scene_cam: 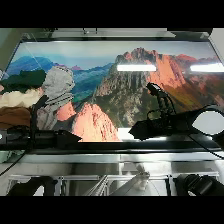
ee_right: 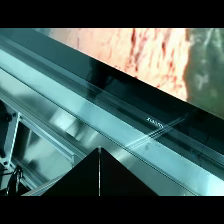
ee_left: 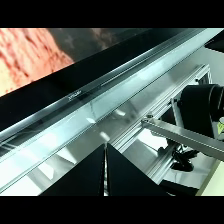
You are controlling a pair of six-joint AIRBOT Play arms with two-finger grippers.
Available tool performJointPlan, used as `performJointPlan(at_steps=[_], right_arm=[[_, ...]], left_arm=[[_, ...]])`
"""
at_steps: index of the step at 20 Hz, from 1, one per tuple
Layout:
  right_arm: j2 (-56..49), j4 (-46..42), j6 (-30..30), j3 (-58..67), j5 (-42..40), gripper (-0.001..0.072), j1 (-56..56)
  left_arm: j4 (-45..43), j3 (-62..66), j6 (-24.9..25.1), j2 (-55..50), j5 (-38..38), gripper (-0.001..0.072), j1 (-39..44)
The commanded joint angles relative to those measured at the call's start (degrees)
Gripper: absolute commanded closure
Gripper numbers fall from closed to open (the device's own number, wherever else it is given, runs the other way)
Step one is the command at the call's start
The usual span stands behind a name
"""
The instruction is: Fold the shirts.
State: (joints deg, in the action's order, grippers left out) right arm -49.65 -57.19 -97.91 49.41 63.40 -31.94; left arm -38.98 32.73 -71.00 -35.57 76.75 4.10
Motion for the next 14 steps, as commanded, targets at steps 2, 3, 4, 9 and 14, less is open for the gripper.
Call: performJointPlan(at_steps=[2, 3, 4, 9, 14], right_arm=[[-0.20, 0.02, -0.04, -0.11, 0.00, 0.0699, -0.04], [-0.33, 0.00, -0.02, -0.11, 0.02, 0.0699, -0.04], [-0.48, 0.02, -0.04, -0.11, 0.02, 0.0699, -0.04], [-0.50, 0.02, -0.02, -0.11, 0.02, 0.0699, -0.04], [-0.50, 0.72, -0.04, -0.11, 0.00, 0.0699, -0.04]], left_arm=[[-0.07, -0.15, 0.02, 0.04, 0.11, 0.0682, 0.04], [-0.02, -0.13, 0.02, 0.04, 0.04, 0.0681, 0.04], [-0.04, -0.13, 0.02, 0.04, 0.04, 0.0682, 0.04], [-0.02, -0.13, 0.02, 0.04, 0.02, 0.0682, 0.04], [-0.02, -0.13, 0.02, 0.04, 0.02, 0.0682, 0.04]])
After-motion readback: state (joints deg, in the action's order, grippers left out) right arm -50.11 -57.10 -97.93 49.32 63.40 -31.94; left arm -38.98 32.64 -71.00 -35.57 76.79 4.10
